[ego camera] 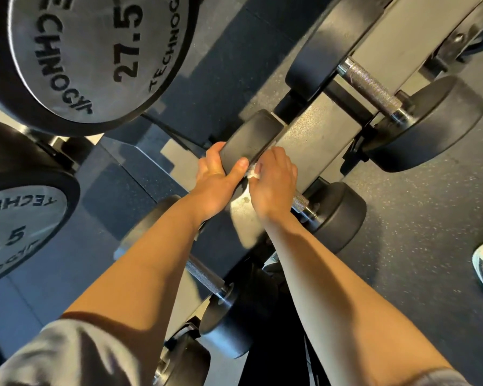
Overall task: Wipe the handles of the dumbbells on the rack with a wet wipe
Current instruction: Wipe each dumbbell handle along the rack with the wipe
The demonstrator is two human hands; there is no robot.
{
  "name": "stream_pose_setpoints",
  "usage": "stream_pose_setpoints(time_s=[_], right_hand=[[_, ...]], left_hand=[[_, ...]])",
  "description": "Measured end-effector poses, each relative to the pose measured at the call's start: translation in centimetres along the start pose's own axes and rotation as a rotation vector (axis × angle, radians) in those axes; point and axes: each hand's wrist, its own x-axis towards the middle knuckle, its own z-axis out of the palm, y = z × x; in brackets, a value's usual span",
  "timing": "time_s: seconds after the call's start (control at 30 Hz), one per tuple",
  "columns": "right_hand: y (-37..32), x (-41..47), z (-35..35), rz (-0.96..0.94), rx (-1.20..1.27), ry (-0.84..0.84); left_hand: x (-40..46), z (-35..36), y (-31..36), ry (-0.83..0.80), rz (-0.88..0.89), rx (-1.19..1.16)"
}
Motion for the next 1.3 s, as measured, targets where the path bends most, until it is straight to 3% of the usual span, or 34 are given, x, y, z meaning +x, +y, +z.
stream_pose_setpoints(time_s=[0.2, 0.37, 0.5, 0.57, 0.67, 0.83, 1.03, 1.13, 1.23, 1.3], right_hand=[[-0.6, 0.2, -0.1, 0.222, 0.08, -0.063], [0.1, 3.0, -2.7, 0.468, 0.316, -0.472], [1.5, 6.0, -3.1, 0.702, 0.495, -0.668], [2.0, 6.8, -3.1, 0.731, 0.51, -0.812], [2.1, 6.4, -3.4, 0.551, 0.367, -0.942], [2.2, 5.1, -6.3, 0.143, -0.095, -1.047], [3.3, 3.7, -10.2, -0.093, -0.657, -1.21], [3.2, 3.7, -10.1, -0.101, -0.685, -1.177], [1.9, 4.6, -8.4, 0.243, -0.116, -0.882], [0.2, 4.3, -7.1, 0.37, 0.193, -0.691]], left_hand=[[0.3, 0.1, -0.4, -0.009, 0.001, -0.033], [0.6, 0.2, -0.7, 0.0, 0.006, -0.016], [0.4, 0.2, -0.6, 0.006, -0.001, -0.032], [0.4, 0.2, -0.7, 0.012, 0.01, -0.036], [0.6, 0.2, -0.9, 0.009, 0.007, -0.032], [0.7, 0.2, -1.0, -0.002, 0.008, -0.034], [0.6, 0.5, -0.9, 0.025, -0.027, -0.09], [0.6, 0.6, -0.6, 0.039, -0.027, -0.073], [0.7, 0.6, -0.6, 0.047, -0.03, -0.078], [0.8, 0.5, -0.6, 0.056, -0.022, -0.087]])
